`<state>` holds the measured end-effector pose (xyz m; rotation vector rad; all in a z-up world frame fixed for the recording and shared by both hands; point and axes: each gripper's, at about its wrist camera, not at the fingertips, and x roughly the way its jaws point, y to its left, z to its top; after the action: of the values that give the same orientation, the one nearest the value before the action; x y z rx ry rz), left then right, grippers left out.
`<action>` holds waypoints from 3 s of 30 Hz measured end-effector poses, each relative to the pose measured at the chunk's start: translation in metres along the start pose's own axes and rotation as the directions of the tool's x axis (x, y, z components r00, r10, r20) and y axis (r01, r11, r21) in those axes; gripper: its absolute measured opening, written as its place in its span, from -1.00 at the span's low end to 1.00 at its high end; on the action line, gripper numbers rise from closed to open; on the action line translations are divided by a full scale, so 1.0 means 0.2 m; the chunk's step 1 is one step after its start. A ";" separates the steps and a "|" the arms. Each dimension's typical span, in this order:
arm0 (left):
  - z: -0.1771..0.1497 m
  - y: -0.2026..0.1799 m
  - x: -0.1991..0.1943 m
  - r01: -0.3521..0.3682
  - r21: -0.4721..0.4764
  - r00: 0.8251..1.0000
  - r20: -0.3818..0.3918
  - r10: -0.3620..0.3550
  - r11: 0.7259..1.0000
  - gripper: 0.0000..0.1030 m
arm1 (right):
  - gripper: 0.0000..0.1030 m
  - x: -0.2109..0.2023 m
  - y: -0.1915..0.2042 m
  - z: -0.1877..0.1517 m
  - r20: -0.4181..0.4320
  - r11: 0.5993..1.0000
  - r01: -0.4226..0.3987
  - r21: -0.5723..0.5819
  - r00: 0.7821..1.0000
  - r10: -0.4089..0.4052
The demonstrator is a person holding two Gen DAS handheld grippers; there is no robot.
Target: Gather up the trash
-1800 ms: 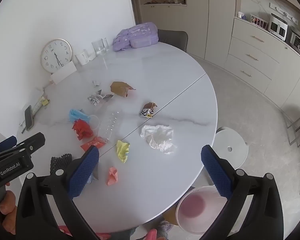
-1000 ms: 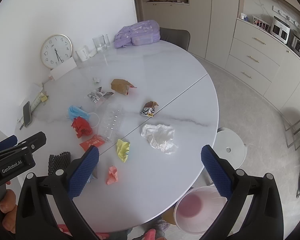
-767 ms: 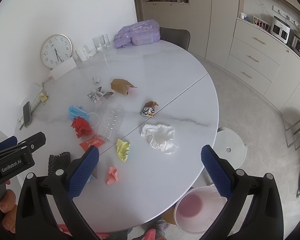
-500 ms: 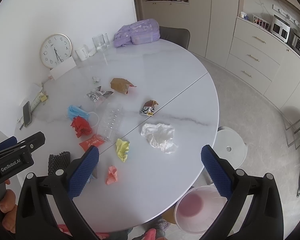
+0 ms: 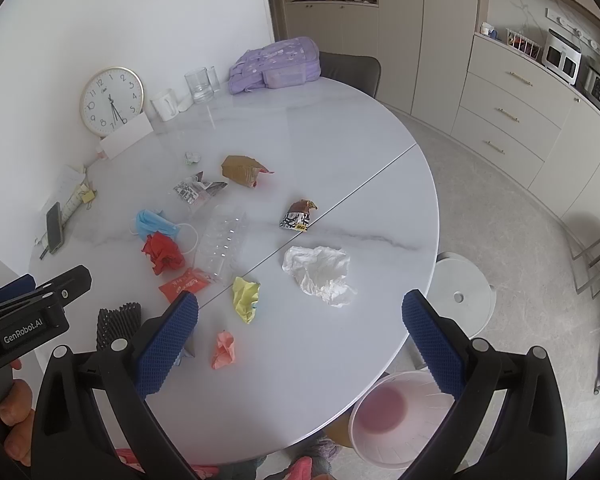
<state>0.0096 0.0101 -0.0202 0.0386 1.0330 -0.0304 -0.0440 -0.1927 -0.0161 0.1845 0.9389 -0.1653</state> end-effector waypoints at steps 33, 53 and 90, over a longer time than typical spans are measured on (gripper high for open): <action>0.02 0.02 0.00 -0.004 -0.012 1.000 -0.006 0.004 1.000 0.85 | 0.96 0.01 0.01 0.00 -0.006 1.000 -0.001 -0.001 1.000 0.001; -0.01 0.18 0.12 0.017 0.023 1.000 0.003 -0.017 1.000 0.85 | 0.96 0.12 0.04 -0.06 -0.047 0.999 -0.031 -0.013 0.998 0.030; -0.27 0.71 1.03 0.177 0.093 0.919 -0.372 -0.131 0.980 -0.30 | 0.96 0.65 0.69 -0.41 -0.291 0.993 -0.121 0.005 0.950 0.117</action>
<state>0.0744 0.1520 -0.2216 0.0786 1.4049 -0.2395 -0.0018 -0.0472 -0.1563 0.2579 1.2180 -0.0193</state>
